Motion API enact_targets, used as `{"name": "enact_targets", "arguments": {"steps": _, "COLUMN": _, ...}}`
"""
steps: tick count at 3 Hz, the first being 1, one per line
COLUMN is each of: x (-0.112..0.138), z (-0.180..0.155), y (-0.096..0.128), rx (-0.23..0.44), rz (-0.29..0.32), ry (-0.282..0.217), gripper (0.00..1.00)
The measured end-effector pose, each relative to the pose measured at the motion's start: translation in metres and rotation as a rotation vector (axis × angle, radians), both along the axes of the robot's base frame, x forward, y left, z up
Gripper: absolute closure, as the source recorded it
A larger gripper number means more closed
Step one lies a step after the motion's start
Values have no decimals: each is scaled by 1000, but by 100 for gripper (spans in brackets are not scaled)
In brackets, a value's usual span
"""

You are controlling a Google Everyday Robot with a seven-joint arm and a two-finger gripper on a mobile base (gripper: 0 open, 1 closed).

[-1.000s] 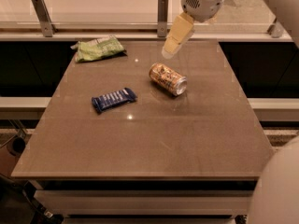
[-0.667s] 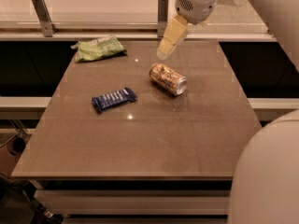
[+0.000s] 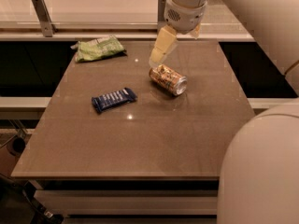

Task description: Place orange can upright

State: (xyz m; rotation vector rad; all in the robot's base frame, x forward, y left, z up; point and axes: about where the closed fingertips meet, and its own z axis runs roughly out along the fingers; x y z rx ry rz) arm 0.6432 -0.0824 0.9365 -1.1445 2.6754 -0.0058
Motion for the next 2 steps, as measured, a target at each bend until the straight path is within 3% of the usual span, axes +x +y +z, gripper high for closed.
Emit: {"name": "enact_targets", "arguments": {"steps": 2, "x": 3, "z": -32, "y": 19, "rx": -57, "rz": -17, "ry": 78, "gripper": 0}}
